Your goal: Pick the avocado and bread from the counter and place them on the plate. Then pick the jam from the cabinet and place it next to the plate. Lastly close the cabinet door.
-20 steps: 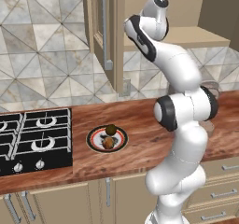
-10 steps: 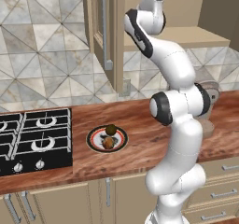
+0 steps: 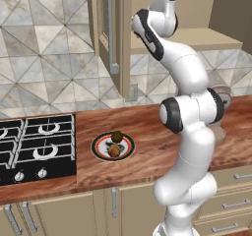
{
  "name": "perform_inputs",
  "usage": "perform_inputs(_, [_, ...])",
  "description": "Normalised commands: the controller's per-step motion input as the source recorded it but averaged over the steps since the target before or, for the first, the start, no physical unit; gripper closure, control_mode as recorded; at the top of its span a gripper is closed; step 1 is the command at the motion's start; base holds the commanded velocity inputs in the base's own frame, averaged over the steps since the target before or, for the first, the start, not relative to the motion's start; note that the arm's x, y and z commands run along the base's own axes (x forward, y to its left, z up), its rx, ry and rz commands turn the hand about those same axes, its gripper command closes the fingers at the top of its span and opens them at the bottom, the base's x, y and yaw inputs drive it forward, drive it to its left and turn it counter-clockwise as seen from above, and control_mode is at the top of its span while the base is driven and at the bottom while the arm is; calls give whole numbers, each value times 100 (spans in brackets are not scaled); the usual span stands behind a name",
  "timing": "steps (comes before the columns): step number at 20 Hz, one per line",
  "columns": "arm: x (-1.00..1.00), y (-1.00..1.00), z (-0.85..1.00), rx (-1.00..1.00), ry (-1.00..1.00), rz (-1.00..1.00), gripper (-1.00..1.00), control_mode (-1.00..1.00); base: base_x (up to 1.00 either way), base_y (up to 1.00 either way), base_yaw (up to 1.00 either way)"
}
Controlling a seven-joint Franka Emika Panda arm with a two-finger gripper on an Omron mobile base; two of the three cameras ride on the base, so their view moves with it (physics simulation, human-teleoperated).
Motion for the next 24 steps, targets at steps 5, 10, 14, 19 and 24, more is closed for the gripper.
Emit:
perform_inputs(5, [-31,-26,-36,0,-6,-4,100,-100,0,0,0])
perform_inputs(10, [-63,-47,-24,0,-11,-9,100,-100,0,0,0])
perform_inputs(14, [-75,-51,-8,0,-16,-9,100,-100,0,0,0])
perform_inputs(19, [-87,-37,13,0,-15,-5,100,-100,0,0,0])
perform_inputs(24, [-98,-14,72,-1,-10,0,100,-100,0,0,0])
